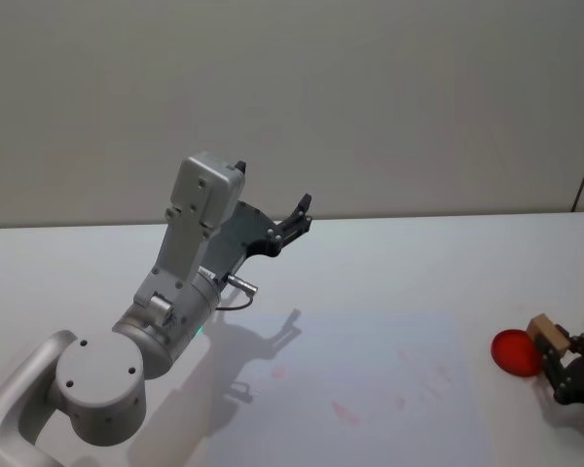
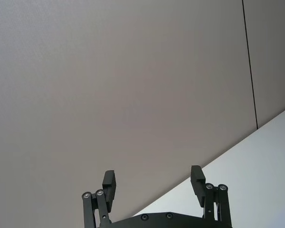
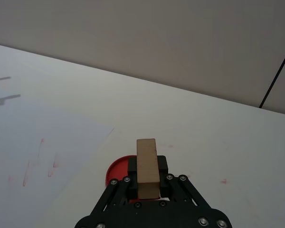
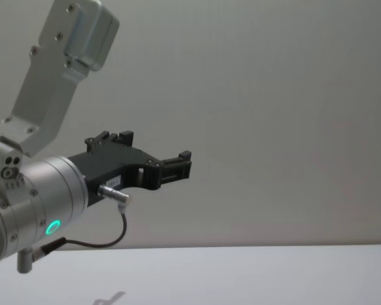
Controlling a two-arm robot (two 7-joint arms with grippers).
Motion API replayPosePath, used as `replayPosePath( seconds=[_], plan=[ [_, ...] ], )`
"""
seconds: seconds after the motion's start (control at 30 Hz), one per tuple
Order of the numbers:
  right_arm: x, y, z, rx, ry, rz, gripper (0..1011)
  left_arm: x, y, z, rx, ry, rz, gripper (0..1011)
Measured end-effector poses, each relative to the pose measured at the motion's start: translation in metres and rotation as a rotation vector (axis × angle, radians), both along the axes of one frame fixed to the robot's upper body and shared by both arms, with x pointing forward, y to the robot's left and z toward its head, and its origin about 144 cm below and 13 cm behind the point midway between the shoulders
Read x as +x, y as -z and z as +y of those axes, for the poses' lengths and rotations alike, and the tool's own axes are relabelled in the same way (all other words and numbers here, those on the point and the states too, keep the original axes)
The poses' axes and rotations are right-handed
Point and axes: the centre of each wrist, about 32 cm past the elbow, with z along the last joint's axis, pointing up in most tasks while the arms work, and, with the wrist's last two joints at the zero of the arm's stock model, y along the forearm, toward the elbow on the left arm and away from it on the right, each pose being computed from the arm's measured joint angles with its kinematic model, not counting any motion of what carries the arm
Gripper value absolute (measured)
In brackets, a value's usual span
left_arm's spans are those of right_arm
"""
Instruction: Use the one hand to pick up the stamp and affix it onto the A4 paper.
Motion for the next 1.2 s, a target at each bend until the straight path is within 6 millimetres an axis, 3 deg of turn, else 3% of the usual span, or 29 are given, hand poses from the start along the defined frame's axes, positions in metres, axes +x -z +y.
replayPosePath(
  seconds=[1.2],
  plan=[
    [0.006,0.019,0.014,0.017,0.007,0.010,220,0.000,0.000,0.000,0.000,0.000,0.000,1001]
  ],
)
